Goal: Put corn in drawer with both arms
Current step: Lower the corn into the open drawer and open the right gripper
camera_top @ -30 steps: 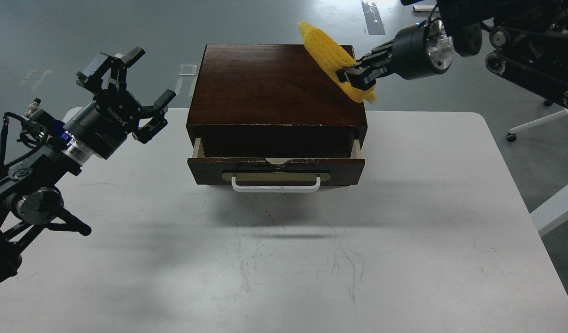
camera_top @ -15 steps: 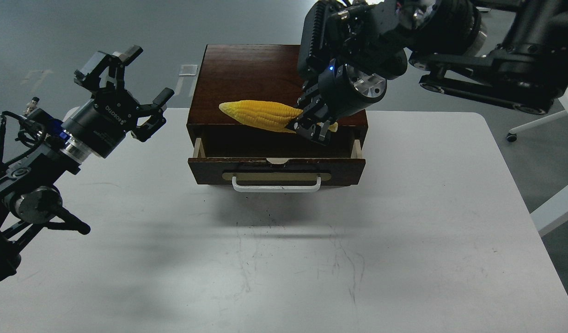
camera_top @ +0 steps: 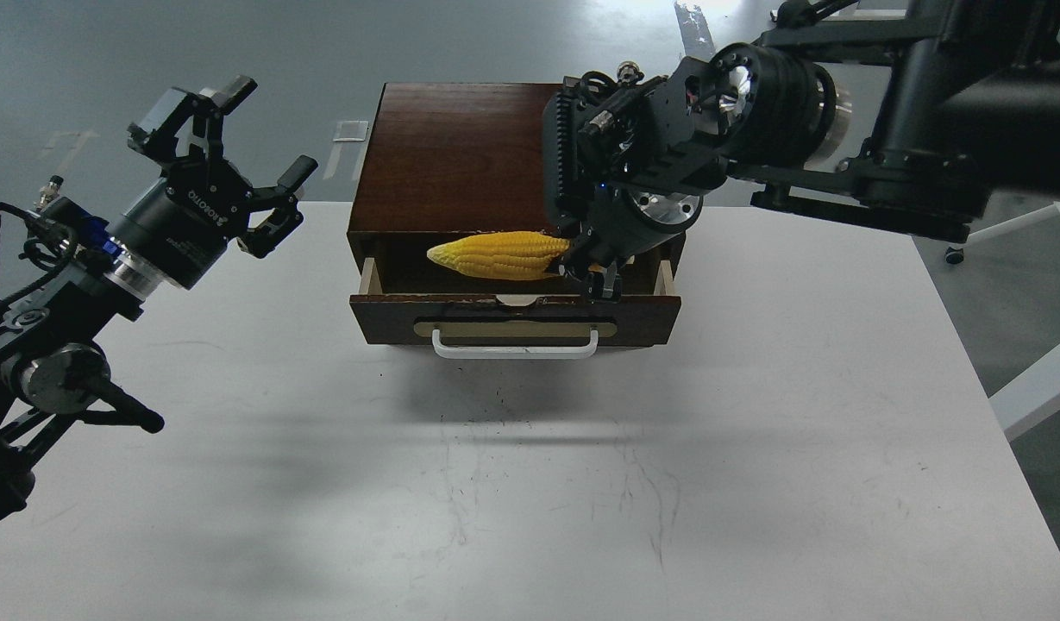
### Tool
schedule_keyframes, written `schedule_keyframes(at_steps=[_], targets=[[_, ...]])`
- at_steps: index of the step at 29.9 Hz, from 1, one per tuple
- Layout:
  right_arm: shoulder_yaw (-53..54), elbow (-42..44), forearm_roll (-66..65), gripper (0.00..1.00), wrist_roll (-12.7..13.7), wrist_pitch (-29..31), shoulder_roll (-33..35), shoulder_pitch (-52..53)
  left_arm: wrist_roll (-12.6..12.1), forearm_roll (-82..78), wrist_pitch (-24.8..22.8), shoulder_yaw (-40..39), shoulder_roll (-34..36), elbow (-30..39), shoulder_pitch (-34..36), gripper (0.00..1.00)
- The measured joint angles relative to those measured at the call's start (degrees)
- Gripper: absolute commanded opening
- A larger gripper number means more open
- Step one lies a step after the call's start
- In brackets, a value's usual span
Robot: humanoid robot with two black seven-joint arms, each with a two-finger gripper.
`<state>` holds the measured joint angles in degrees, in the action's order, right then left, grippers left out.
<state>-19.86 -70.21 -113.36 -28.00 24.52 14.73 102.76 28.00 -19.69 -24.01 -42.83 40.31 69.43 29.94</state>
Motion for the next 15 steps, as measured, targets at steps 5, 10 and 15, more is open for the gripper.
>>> schedule_keyframes(at_steps=[5,10,15], targets=[[0.0,0.1,0.0,0.52,0.0,0.0,-0.3,-0.7,0.0,0.0,0.0,-0.1,0.0,0.0,-0.2,0.99],[0.1,0.2,0.0,0.55,0.0,0.0,-0.3,-0.9,0.0,0.0,0.0,-0.2,0.0,0.0,-0.3,0.99],[0.2,0.2,0.0,0.63,0.0,0.0,-0.3,-0.9,0.0,0.0,0.0,-0.2,0.1,0.0,-0.3,0.99]])
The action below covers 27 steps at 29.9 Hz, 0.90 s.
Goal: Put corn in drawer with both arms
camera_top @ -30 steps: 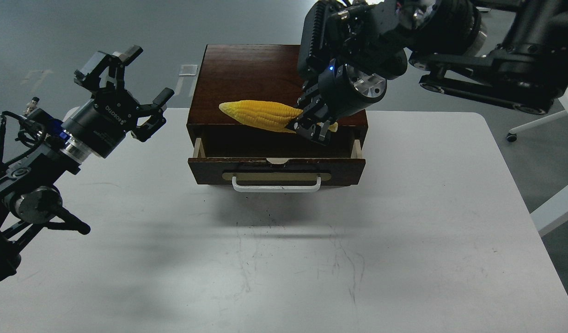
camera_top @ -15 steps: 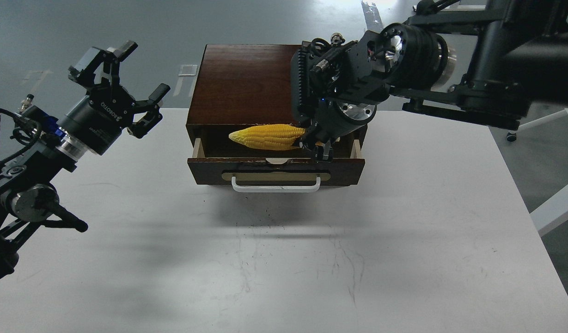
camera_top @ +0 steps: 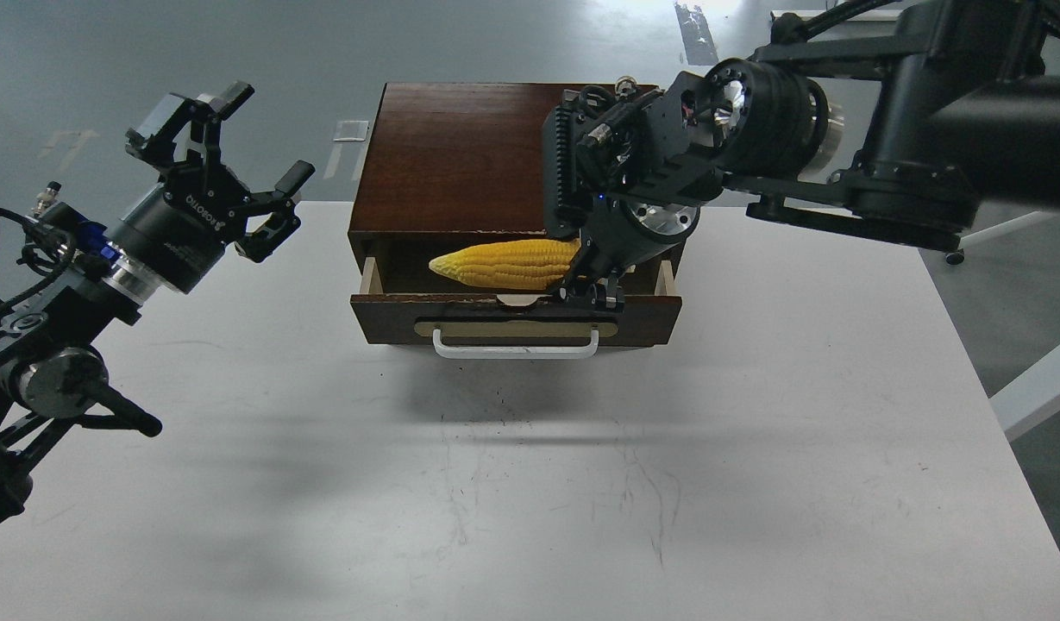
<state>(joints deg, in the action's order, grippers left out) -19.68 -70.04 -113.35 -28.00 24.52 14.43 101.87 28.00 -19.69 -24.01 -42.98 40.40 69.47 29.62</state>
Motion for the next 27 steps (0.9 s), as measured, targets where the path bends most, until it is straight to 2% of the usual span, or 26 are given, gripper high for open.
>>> schedule_keyframes(at_steps=[2,8,9,12,15,18,21,27], targets=[[0.1,0.0,0.0,0.68,0.0,0.0,0.0,0.0,0.0,0.0,0.0,0.0,0.0,0.0,0.0,0.99],[0.3,0.0,0.3,0.73,0.0,0.0,0.4,0.0,0.0,0.0,-0.1,0.0,0.0,0.0,0.0,0.99],[0.4,-0.1,0.4,0.76,0.0,0.0,0.5,0.2,0.0,0.0,-0.2,0.0,0.1,0.0,0.0,0.99],[1.8,-0.1,1.1,0.96,0.0,0.0,2.1,0.6,0.0,0.0,-0.2,0.0,0.2,0.0,0.0,0.99],[4.3,0.0,4.1,0.98,0.0,-0.1,4.9,0.8,0.0,-0.1,-0.3,0.0,0.2,0.0,0.0,0.99],[5.3,0.3,14.0,1.0,0.0,-0.2,9.2,0.3,0.0,-0.1,-0.3,0.0,0.2,0.1,-0.1,0.99],[5.5,0.5,30.7,1.0,0.0,-0.2,15.0,-2.2,0.0,-0.2,-0.2,0.0,0.0,0.1,-0.1,0.99],[10.1,0.7,59.8,1.0,0.0,-0.4,25.8,-12.4,0.0,-0.3,-0.2,0.0,-0.3,0.1,-0.6,0.99]])
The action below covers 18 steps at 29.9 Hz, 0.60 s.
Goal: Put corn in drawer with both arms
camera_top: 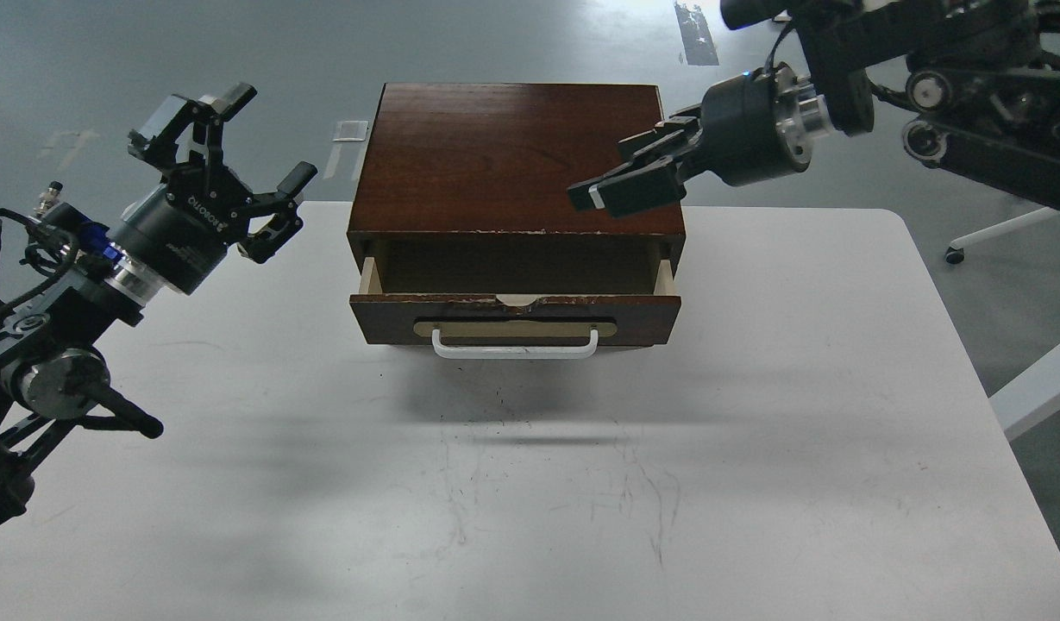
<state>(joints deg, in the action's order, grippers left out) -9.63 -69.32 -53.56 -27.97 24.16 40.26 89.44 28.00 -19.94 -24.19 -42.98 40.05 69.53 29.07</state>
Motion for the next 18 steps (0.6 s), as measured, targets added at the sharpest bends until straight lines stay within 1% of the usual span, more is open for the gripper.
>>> schedule_keyframes(at_steps=[3,6,8,12,18], targets=[[5.8,1.2,12.2,1.0,0.0,-0.1,2.6,-7.8,0.0,-0.2,0.0,0.0,-0.1,0.0,-0.4,0.99],[13.8,4.6,22.3,1.0,0.0,-0.2,2.9,-17.3,0.0,-1.0,-0.9,0.0,-0.1,0.0,-0.8,0.99],[18.0,6.7,26.0,1.0,0.0,-0.2,2.5,-22.2,0.0,-1.4,-1.2,0.0,-0.2,0.0,-1.0,0.99],[26.4,11.2,28.8,1.0,0.0,-0.2,-0.7,-32.6,0.0,-1.7,-1.3,0.0,-0.2,0.0,-1.4,0.99],[36.0,15.3,34.6,1.0,0.0,-0.2,-7.2,-44.2,0.0,-1.8,-1.3,0.0,-0.3,0.0,-2.4,0.99]])
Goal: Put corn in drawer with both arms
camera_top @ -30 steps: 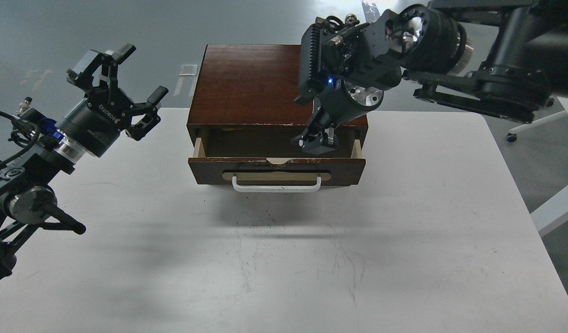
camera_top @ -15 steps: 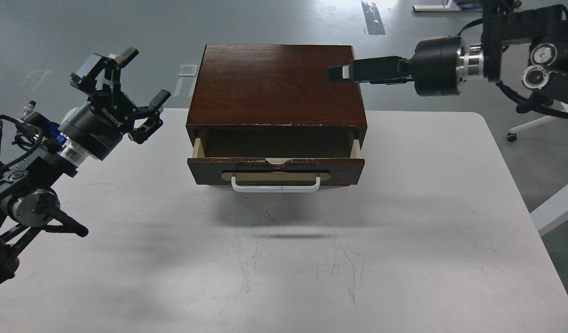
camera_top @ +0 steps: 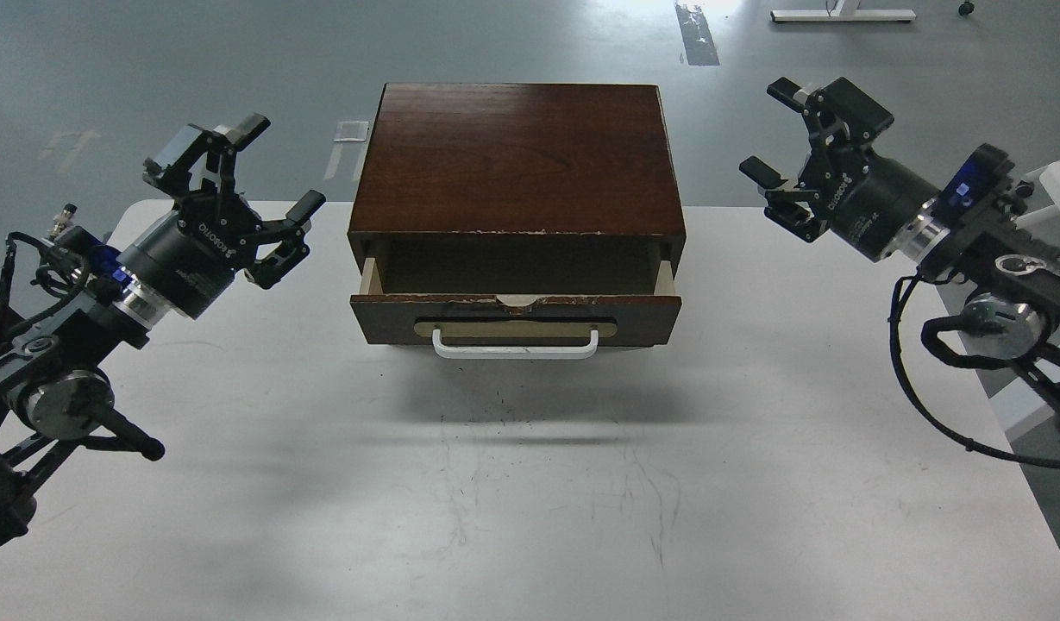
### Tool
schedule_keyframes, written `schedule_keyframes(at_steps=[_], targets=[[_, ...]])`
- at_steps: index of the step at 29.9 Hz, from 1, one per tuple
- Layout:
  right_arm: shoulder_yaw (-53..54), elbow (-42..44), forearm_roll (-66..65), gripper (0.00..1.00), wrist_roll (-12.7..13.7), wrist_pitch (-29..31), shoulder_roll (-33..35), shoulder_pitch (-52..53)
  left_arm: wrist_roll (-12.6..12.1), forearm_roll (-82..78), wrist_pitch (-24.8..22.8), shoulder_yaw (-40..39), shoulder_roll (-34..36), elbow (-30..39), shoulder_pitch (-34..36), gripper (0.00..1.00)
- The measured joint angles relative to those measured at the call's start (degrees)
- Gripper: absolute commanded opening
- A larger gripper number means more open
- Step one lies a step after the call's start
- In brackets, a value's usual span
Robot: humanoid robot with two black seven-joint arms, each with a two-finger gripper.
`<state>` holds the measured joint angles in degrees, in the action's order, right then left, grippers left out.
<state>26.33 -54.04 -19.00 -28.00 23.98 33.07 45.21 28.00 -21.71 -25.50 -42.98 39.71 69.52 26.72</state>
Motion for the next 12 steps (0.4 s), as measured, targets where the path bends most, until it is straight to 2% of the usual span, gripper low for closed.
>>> schedule_keyframes(at_steps=[6,12], targets=[[2.9,2.5,2.0,1.0,0.0,0.0,-4.8,-5.2,0.0,0.0,0.0,0.0,0.0,0.0,-0.4,0.99],[3.1,2.8,2.0,1.0,0.0,0.0,-6.2,-6.9,0.0,0.0,0.0,0.0,-0.1,0.0,-0.5,0.99]])
